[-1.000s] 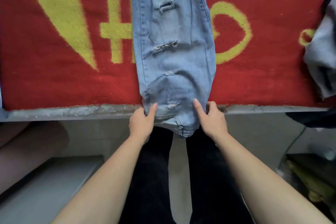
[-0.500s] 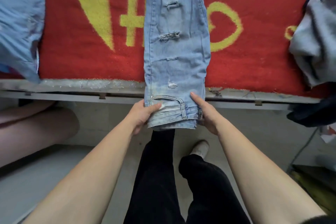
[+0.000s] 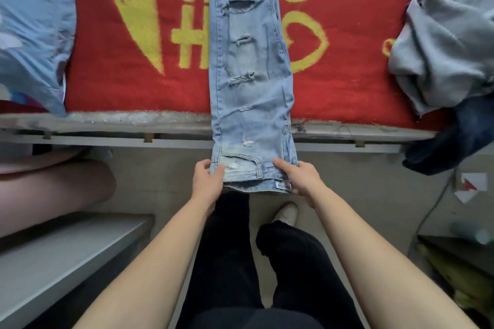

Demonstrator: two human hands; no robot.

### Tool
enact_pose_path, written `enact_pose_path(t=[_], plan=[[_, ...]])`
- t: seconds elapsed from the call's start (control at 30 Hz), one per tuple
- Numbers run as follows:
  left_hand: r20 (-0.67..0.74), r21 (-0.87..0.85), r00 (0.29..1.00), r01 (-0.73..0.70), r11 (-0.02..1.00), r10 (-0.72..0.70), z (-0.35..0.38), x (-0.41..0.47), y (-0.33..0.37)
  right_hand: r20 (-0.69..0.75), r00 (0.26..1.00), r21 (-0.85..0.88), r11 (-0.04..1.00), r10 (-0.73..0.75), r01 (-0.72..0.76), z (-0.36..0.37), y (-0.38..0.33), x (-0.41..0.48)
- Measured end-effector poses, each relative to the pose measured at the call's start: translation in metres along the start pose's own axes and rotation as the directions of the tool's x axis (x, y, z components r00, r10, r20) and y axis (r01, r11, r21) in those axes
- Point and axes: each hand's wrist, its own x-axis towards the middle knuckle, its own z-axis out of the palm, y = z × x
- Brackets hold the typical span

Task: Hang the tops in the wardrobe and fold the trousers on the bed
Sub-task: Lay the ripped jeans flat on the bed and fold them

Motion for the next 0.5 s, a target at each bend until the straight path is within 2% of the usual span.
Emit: enact_pose_path(t=[0.07, 0.17, 0.27, 0.37, 0.5], plan=[[-0.088, -0.006, 0.991, -0.1, 0.995, 0.099, 0.003, 0.002, 0.007, -0.012, 1.0, 0.037, 0.999, -0.01, 0.011, -0.002, -0.011, 0.002], [-0.128, -0.076, 0.975, -0.191, 0.979, 0.18, 0.002, 0.021, 0.033, -0.019, 0.999, 0.077, 0.997, -0.026, 0.028, -0.006, -0.044, 0.012], [-0.08, -0.16, 0.989, -0.14, 0.977, 0.128, 0.001, 0.044, 0.069, 0.006, 0.996, 0.067, 0.994, -0.084, 0.083, -0.009, -0.086, 0.025], [-0.027, -0.193, 0.997, -0.07, 0.979, 0.066, -0.001, 0.089, 0.12, 0.014, 1.0, 0.241, 0.97, -0.003, -0.001, -0.007, -0.143, 0.048], [0.094, -0.437, 0.985, -0.087, 0.895, 0.142, 0.001, 0.149, 0.182, -0.06, 0.998, 0.328, 0.945, 0.01, 0.01, -0.007, -0.205, 0.096]])
